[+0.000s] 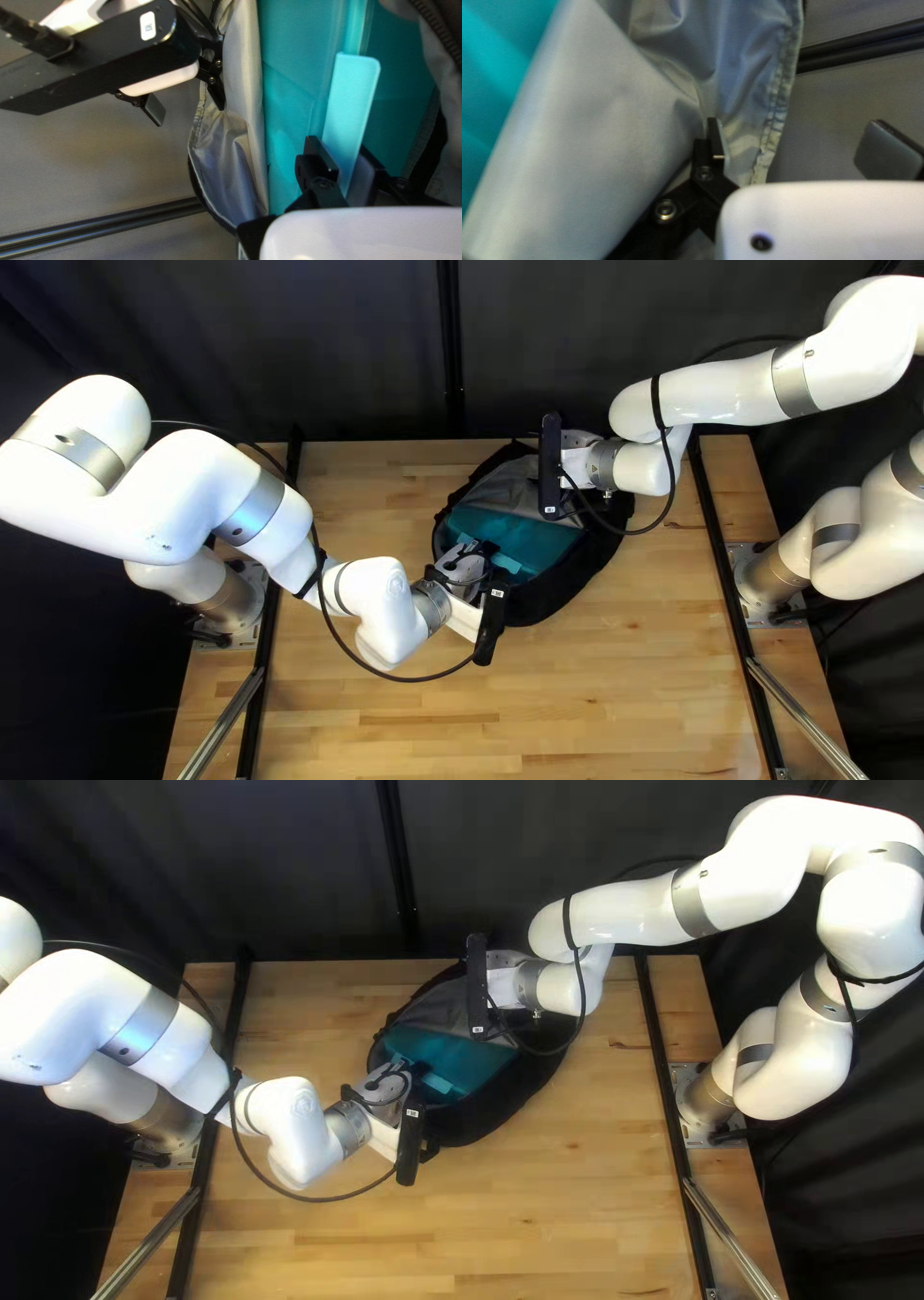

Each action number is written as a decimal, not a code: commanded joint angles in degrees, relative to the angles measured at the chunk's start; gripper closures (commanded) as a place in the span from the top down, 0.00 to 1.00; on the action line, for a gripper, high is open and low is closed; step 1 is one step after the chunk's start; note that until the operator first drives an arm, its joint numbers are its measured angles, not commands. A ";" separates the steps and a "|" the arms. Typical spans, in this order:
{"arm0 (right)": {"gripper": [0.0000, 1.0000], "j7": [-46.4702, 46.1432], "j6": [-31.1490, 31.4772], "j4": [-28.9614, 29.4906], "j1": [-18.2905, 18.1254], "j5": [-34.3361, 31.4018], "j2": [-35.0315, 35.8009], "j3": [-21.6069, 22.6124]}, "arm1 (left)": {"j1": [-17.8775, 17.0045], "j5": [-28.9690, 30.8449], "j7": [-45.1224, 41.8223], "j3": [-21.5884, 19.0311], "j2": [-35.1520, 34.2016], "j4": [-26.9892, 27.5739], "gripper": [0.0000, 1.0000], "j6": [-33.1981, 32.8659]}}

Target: Remove a lunch box from a kids backpack

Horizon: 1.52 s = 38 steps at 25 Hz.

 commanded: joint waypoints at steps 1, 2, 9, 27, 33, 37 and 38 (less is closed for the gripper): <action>1.00 -0.02 0.01 -0.02 0.00 0.03 -0.03 0.00 | -0.30 0.90 -0.91 0.25 1.95 0.53 0.00 0.73; 1.00 -0.02 0.01 -0.02 0.00 0.03 -0.03 0.00 | -0.31 0.95 -0.97 0.28 2.11 0.55 0.00 0.78; 1.00 -0.02 0.01 -0.02 0.00 0.03 -0.03 0.00 | 0.33 -0.04 0.16 0.52 1.64 0.33 0.00 -0.06; 1.00 -25.63 -4.08 8.95 0.07 23.40 2.79 0.17 | 0.97 -0.02 1.29 0.81 1.42 1.02 0.00 -1.49; 1.00 -25.31 -4.29 4.41 0.11 22.74 -2.17 0.23 | 1.10 0.07 0.77 0.90 1.37 0.52 0.00 -1.57; 1.00 -25.33 -3.74 2.70 0.41 22.89 -3.84 0.61 | 2.40 -1.08 1.58 1.17 -0.96 -0.15 0.00 -4.53; 1.00 -25.15 -3.57 2.20 0.50 22.85 -4.22 0.72 | 2.91 -2.11 2.23 1.27 -2.13 -0.33 0.00 -5.87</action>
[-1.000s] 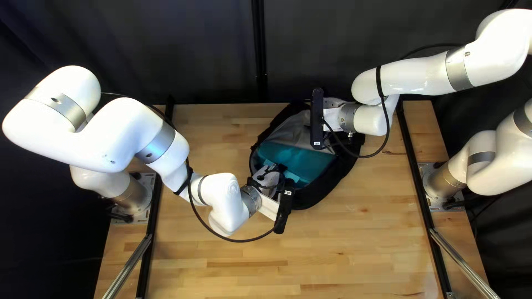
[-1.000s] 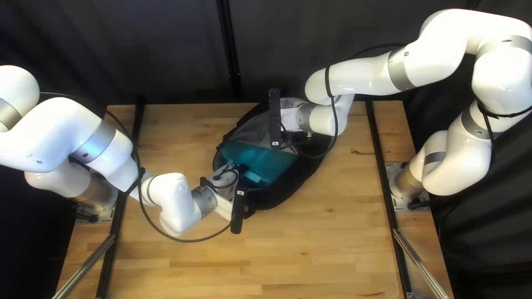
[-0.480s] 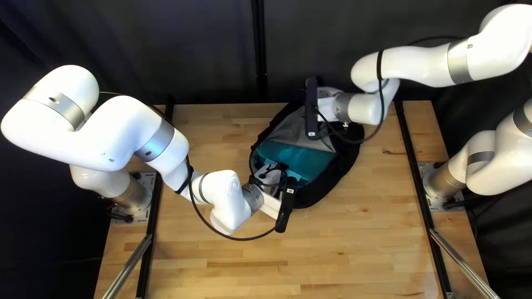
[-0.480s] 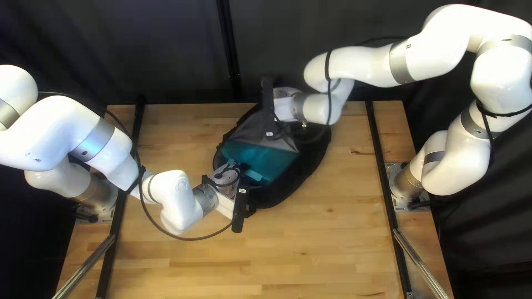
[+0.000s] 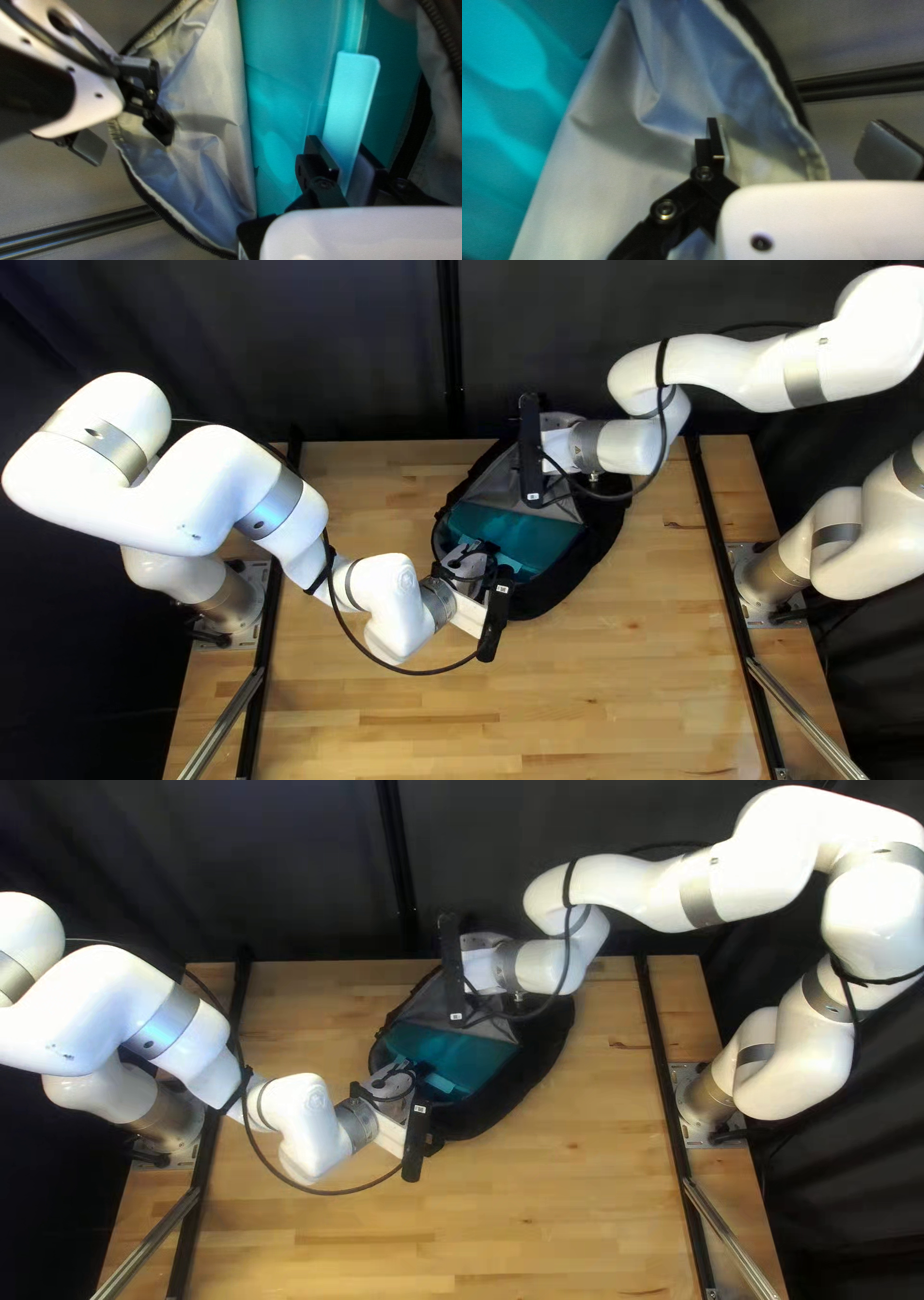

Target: Remove a lunch box from a kids backpack

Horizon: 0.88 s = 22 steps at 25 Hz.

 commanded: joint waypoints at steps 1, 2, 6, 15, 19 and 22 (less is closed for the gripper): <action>1.00 0.63 0.61 -1.80 0.33 -0.25 -1.52 0.40 | 1.68 -2.79 1.84 0.33 -3.59 -0.72 0.00 -4.29; 1.00 0.79 0.68 -1.99 0.38 -0.32 -1.63 0.46 | 1.90 -3.46 2.35 0.39 -4.13 -0.71 0.00 -4.94; 1.00 2.35 0.93 -2.53 0.70 -1.12 -1.51 0.77 | 2.88 -8.16 6.06 0.81 -7.11 -0.58 0.00 -7.88; 1.00 -1.41 0.91 -3.78 1.14 2.62 -3.64 1.32 | 3.89 -10.79 7.41 1.60 -7.77 -0.77 0.00 -10.42; 1.00 -4.17 1.37 -5.06 1.41 5.14 -5.58 1.65 | 4.22 -10.62 6.64 1.91 -7.72 -1.22 0.00 -10.86; 1.00 -5.67 1.88 -6.02 1.71 6.75 -6.86 2.01 | 4.37 -10.76 6.27 2.04 -8.03 -1.63 0.00 -11.01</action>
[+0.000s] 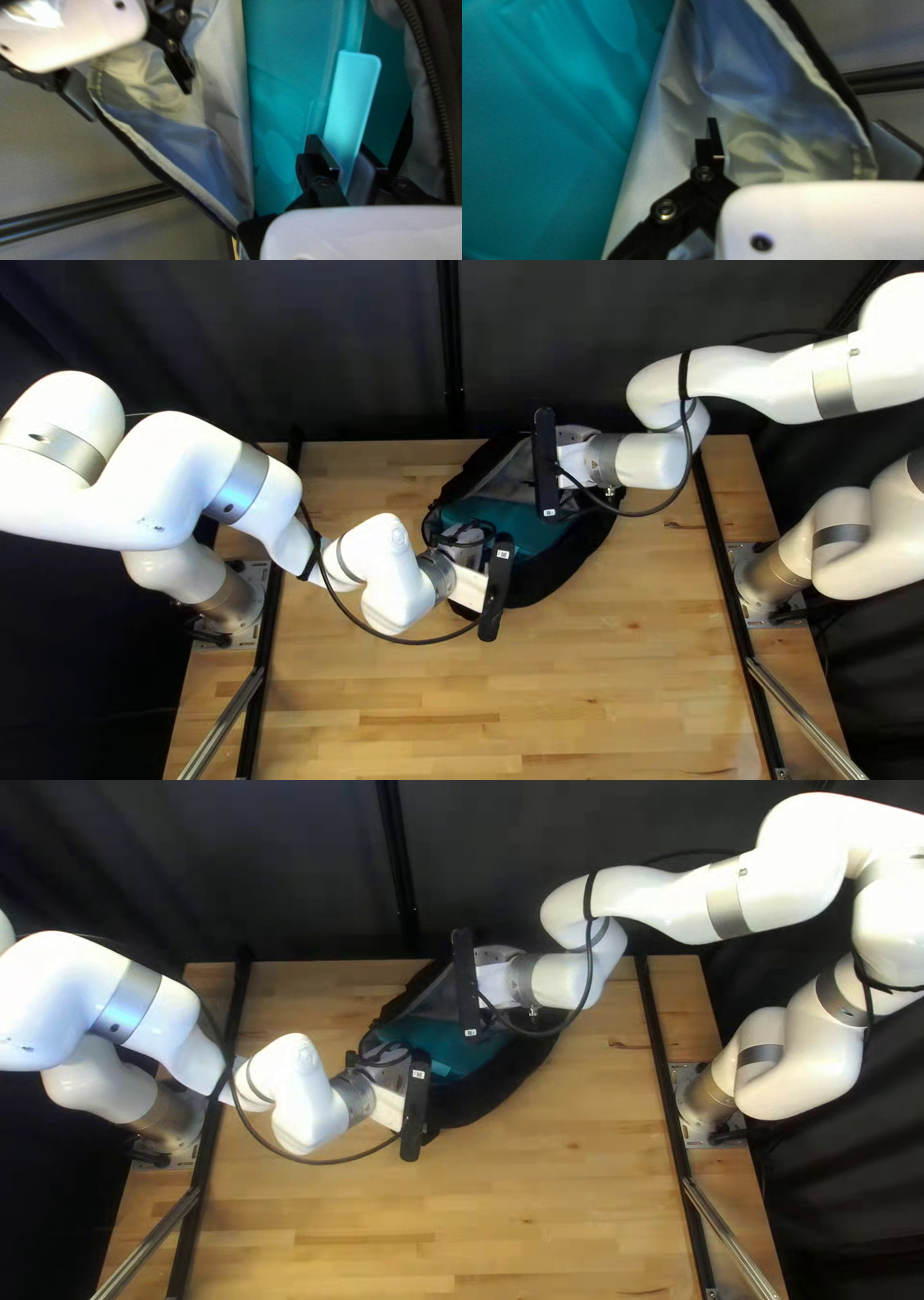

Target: Remove a lunch box from a kids backpack

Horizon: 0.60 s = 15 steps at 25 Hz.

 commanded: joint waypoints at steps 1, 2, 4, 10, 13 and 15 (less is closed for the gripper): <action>1.00 -1.97 0.79 -1.50 0.48 2.16 -1.83 0.56 | 0.21 -0.17 -0.48 0.19 -0.45 -0.55 0.00 -0.20; 1.00 -2.25 1.13 -2.18 0.66 2.68 -2.50 0.79 | 0.26 -0.17 -0.55 0.23 -0.53 -0.65 0.00 -0.24; 1.00 -2.40 1.66 -3.38 0.90 3.24 -3.66 1.13 | 0.28 -0.30 -0.61 0.25 -0.54 -0.69 0.00 -0.15; 1.00 -4.18 3.81 -7.65 2.13 7.00 -8.29 2.54 | 0.34 -0.38 -0.51 0.30 -0.46 -0.54 0.00 -0.20; 1.00 -6.39 5.17 -9.35 3.26 10.38 -10.35 3.43 | 0.37 -0.67 0.01 0.33 -0.32 -0.14 0.00 -0.22; 1.00 -7.67 5.91 -10.21 3.93 12.25 -11.53 3.82 | 0.38 -0.82 0.31 0.34 -0.27 0.07 0.00 -0.21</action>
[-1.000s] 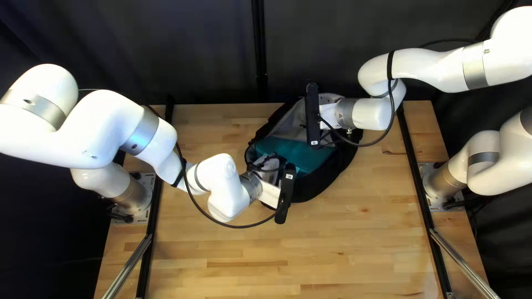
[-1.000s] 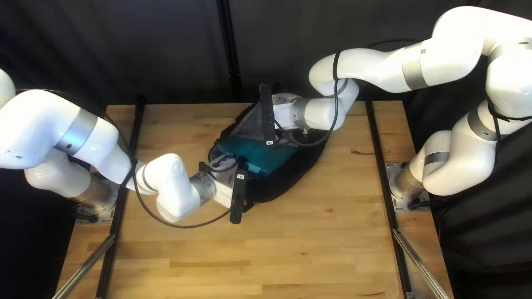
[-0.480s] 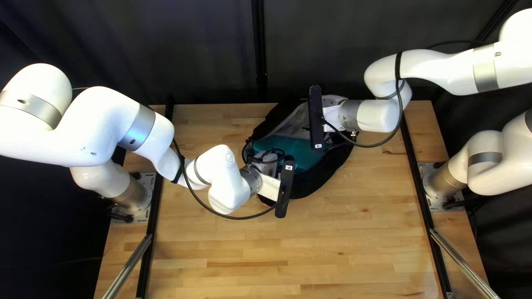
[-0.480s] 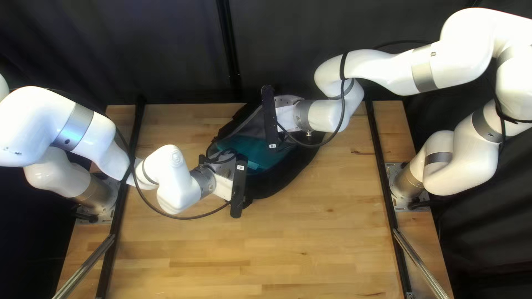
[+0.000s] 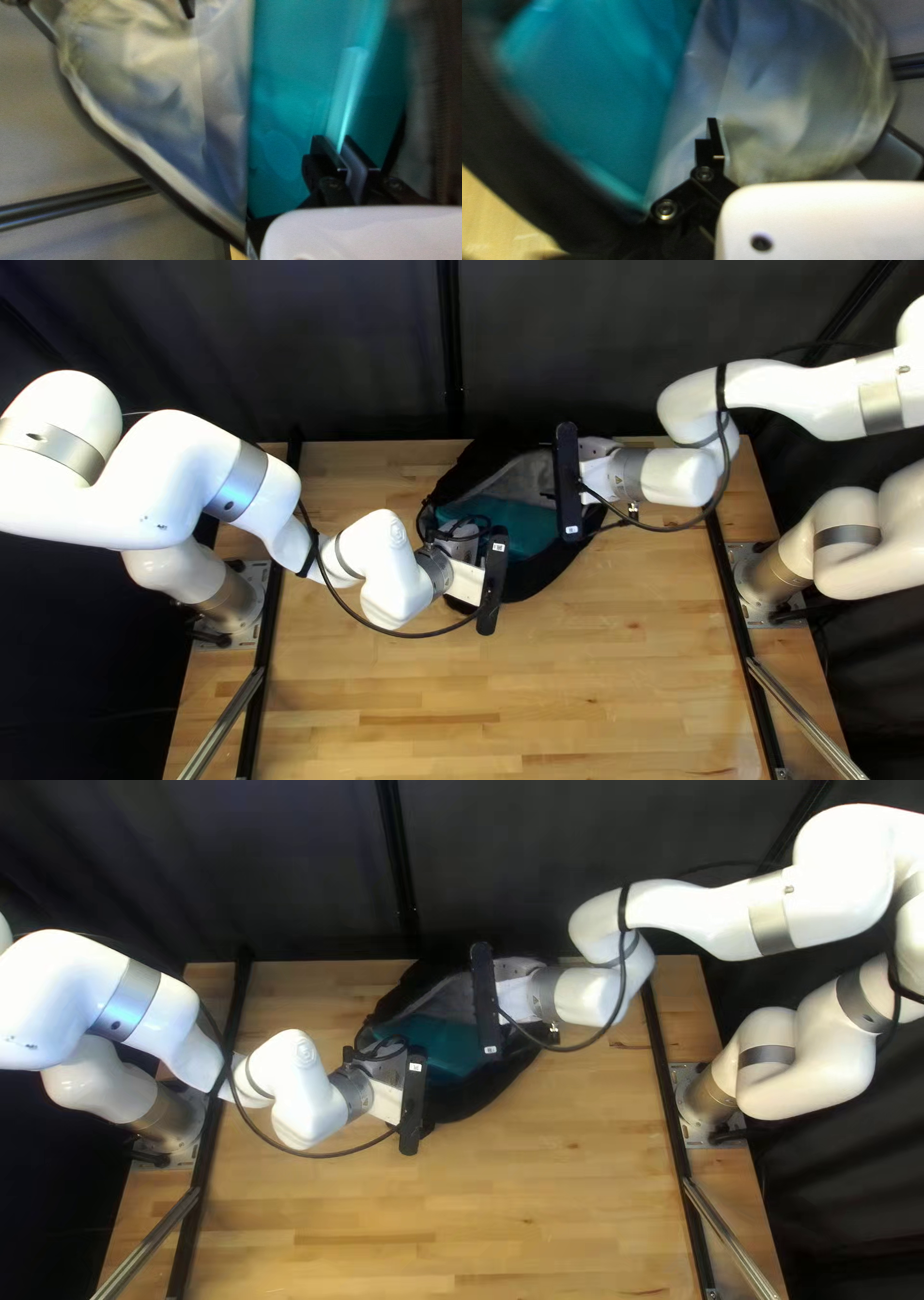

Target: Remove a lunch box from a kids backpack

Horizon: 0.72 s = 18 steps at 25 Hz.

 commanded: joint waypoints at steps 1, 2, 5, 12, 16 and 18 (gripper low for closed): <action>1.00 -2.80 1.89 -2.09 1.65 4.26 -2.68 1.15 | 0.03 -0.36 0.69 0.02 0.16 0.51 0.00 0.01; 1.00 -3.05 2.36 -2.36 2.08 5.08 -2.93 1.54 | 0.03 -0.42 0.83 0.02 0.21 0.63 0.00 0.03; 1.00 -4.27 3.52 -2.78 3.29 7.60 -3.46 2.37 | 0.00 -0.64 1.31 -0.01 0.36 0.97 0.00 0.13; 1.00 -10.76 8.06 -5.13 7.39 16.57 -8.65 3.45 | -0.25 -1.91 2.96 -0.30 0.29 1.72 0.00 0.61; 1.00 -11.99 10.82 -6.82 9.54 20.13 -11.24 4.64 | -0.39 -2.67 4.06 -0.45 0.39 2.31 0.00 0.97; 1.00 -11.51 12.08 -7.55 10.81 21.82 -11.83 5.77 | -0.45 -3.07 4.60 -0.52 0.44 2.56 0.00 1.10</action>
